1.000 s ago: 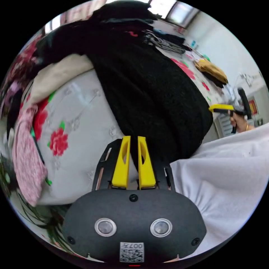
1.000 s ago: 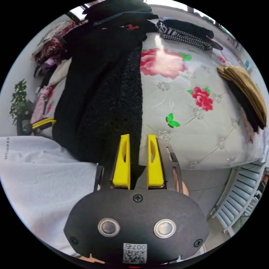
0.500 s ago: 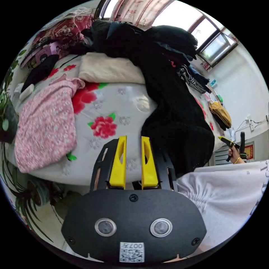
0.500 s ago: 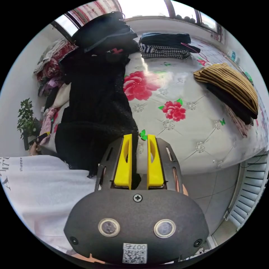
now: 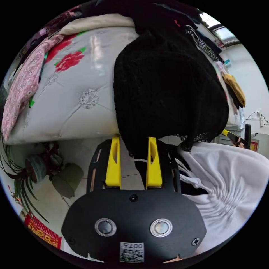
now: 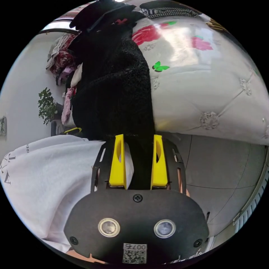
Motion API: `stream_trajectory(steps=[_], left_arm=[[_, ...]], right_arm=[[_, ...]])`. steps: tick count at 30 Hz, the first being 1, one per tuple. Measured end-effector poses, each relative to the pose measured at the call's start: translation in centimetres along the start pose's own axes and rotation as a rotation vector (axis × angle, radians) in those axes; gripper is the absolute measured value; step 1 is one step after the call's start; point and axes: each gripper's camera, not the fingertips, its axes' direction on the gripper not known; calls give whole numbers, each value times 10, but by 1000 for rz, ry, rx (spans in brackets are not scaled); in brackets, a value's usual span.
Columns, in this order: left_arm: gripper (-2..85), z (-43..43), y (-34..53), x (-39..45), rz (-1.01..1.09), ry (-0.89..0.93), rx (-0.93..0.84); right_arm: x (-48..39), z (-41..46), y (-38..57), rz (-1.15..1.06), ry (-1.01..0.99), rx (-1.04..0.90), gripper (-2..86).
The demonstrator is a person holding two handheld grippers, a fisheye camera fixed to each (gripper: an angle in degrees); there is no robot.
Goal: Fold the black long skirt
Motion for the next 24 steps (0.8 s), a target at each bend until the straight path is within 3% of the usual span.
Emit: stream_trajectory(steps=[3,6,10,12,19,24], left_arm=[[39,15,-10,-6,-8,-30,-78],[2,0,-4,-16,51,75,-77],[-5,-107,54,-50,147,516,323],[-5,-139,82,-63,173,537,427],[-4,-94,118,-90,69,631,270],[-3,-82,129,-110,26,646,237]], right_arm=[[8,0,-6,-10,-15,-51,43],[16,-46,-1,-41,-96,22,14],[20,-168,34,-165,-321,341,1],[18,-198,47,-219,-310,381,0],[41,-148,59,-104,-335,156,3],[49,-133,56,-61,-343,139,31]])
